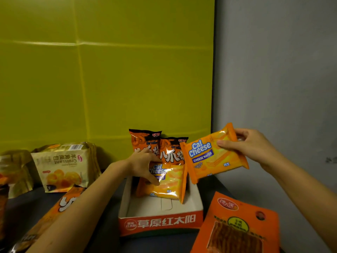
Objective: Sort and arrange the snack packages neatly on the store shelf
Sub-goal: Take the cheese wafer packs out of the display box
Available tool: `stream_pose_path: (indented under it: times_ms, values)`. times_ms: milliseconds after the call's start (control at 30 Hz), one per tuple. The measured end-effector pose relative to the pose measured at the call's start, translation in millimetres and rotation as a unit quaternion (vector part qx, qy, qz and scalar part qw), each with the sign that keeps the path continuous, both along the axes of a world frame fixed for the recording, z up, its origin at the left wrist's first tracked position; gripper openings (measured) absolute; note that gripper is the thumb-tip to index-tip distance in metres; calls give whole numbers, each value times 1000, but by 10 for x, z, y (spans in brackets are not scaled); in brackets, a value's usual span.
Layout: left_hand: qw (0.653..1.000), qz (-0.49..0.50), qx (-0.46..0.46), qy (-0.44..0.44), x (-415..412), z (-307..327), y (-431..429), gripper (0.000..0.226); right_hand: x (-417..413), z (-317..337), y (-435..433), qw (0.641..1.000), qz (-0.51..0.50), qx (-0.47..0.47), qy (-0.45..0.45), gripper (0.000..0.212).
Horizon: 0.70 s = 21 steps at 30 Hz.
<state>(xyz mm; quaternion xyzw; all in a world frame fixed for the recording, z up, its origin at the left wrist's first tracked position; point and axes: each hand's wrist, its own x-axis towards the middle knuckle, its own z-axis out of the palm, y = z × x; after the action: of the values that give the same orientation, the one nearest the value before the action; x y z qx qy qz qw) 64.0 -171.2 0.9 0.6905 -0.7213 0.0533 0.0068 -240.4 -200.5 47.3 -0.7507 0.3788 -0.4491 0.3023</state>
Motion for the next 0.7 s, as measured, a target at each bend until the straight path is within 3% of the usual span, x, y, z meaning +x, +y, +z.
stream_pose_path:
  times_ms: [133, 267, 400, 467, 567, 700]
  values:
    - [1000, 1, -1, -14, 16, -6, 8, 77, -104, -117, -36, 997, 5, 39, -59, 15]
    - [994, -5, -27, 106, 65, 114, 171, 57, -74, -167, -40, 990, 40, 73, -113, 23]
    - [973, 20, -135, 187, 140, 275, 434, 46, 94, -146, -34, 981, 84, 91, -146, 22]
    - [934, 42, -207, 289, 177, 393, 619, 41, 227, -95, -26, 977, 109, 93, -159, 16]
    - [842, 68, -320, 430, 278, 618, 1008, 32, 502, 19, 25, 964, 158, 109, -183, 8]
    - [730, 124, -422, 522, 536, 790, 1746, 28, 1022, 141, 148, 947, 228, 126, -188, 10]
